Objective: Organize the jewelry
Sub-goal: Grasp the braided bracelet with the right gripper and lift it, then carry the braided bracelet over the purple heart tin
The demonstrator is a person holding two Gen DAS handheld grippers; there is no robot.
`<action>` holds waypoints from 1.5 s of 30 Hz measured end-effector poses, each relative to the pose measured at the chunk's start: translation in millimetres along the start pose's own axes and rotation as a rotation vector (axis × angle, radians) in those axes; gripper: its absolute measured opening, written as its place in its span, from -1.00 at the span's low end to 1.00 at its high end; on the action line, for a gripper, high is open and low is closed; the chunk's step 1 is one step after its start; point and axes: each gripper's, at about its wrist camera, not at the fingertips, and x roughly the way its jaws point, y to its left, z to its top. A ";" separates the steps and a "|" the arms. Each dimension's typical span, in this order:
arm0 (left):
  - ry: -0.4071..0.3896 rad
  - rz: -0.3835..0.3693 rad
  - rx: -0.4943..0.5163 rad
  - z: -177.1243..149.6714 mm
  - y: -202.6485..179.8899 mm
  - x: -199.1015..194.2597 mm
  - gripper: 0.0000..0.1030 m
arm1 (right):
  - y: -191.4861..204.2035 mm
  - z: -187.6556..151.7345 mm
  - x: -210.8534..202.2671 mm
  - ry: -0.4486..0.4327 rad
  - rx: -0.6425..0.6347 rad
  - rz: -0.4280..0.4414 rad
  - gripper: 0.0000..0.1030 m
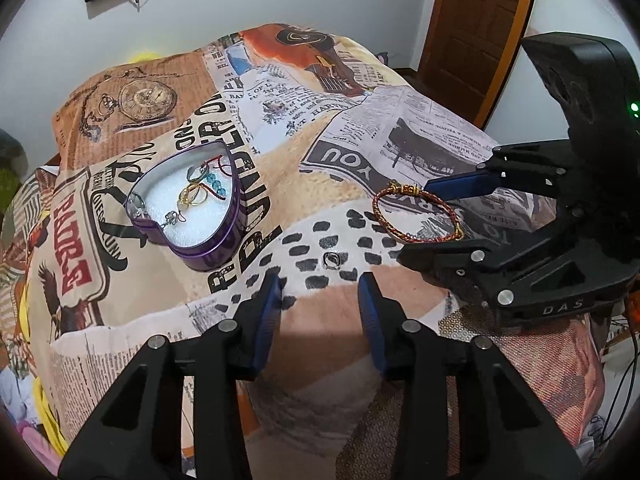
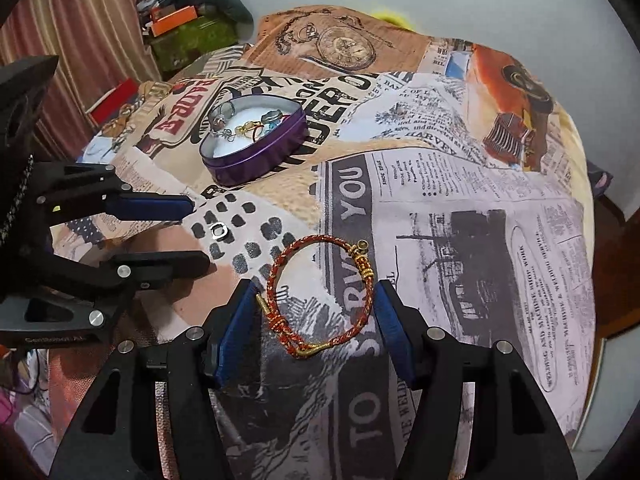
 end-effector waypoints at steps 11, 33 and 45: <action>-0.014 0.035 0.016 4.2 1.8 3.9 -0.62 | 4.4 0.1 2.2 -0.043 -0.002 -0.011 -0.33; -0.005 0.034 0.072 9.6 -12.9 13.2 -0.84 | -1.5 -0.3 2.0 -0.077 0.040 -0.014 -0.86; -0.063 0.030 0.002 12.5 -2.1 -10.3 -0.84 | -6.0 6.5 -16.5 -0.106 0.079 -0.033 -0.87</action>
